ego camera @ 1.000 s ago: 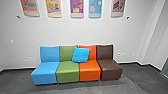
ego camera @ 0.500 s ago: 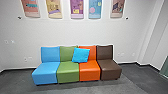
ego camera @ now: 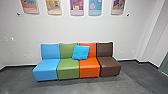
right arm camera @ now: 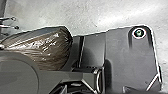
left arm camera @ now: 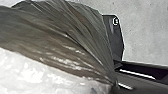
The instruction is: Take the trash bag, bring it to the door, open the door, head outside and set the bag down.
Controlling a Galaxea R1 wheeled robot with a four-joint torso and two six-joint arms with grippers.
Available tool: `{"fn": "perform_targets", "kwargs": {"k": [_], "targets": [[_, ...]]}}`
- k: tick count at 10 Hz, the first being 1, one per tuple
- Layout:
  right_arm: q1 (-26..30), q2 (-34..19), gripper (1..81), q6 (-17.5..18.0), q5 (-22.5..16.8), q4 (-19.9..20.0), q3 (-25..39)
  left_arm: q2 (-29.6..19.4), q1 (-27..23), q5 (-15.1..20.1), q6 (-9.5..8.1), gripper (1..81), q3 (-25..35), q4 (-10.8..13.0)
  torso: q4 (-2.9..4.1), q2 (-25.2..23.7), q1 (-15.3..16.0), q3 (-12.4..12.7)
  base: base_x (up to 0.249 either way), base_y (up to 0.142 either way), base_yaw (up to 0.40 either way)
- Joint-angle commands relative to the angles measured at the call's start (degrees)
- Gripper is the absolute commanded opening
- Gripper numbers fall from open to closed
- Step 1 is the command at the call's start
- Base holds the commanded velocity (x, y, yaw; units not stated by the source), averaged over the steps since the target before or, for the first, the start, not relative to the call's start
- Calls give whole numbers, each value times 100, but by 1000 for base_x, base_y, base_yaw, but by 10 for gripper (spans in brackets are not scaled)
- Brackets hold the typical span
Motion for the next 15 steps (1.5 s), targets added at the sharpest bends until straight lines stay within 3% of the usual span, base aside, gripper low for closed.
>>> {"fn": "perform_targets", "kwargs": {"k": [1, 2, 5, 6, 8, 9, 13, 15], "targets": [[267, -151, 811, -26, -284, 2, 85, -97, -379, 442, 35, 10, 57, -19, 0, 553, -358, 0, 0, 0, 0], [268, -151, 811, -26, -284, -7, 85, -106, -379, 442, 35, 10, 57, -28, 0, 179, -116, 0, 0, 0, 0], [267, -107, 811, -26, -284, -7, -11, -88, -387, 442, 35, 10, 49, -19, 0, 531, -348, 0, 0, 0, 0], [267, -99, 811, -26, -284, -7, -20, -62, -387, 442, 34, 10, 31, -19, 0, 557, -367, 227, 0, 0, 0], [259, -99, 811, -26, -284, -7, -29, -18, -387, 451, 26, 10, -57, -28, 0, 535, -359, 350, 0, 0, 0], [267, -99, 811, -26, -284, -7, -29, 0, -387, 451, 26, 10, -101, -36, 0, 531, -361, 162, 0, 0, 0], [250, -55, 811, -26, -284, -15, -55, 87, -378, 442, 52, 10, -233, -19, 0, 531, -372, 295, 0, 0, 0], [250, 42, 811, -26, -301, -15, -187, 272, -379, 451, 211, 10, -523, -19, 0, 531, -372, 295, 0, 0, 0]]}}
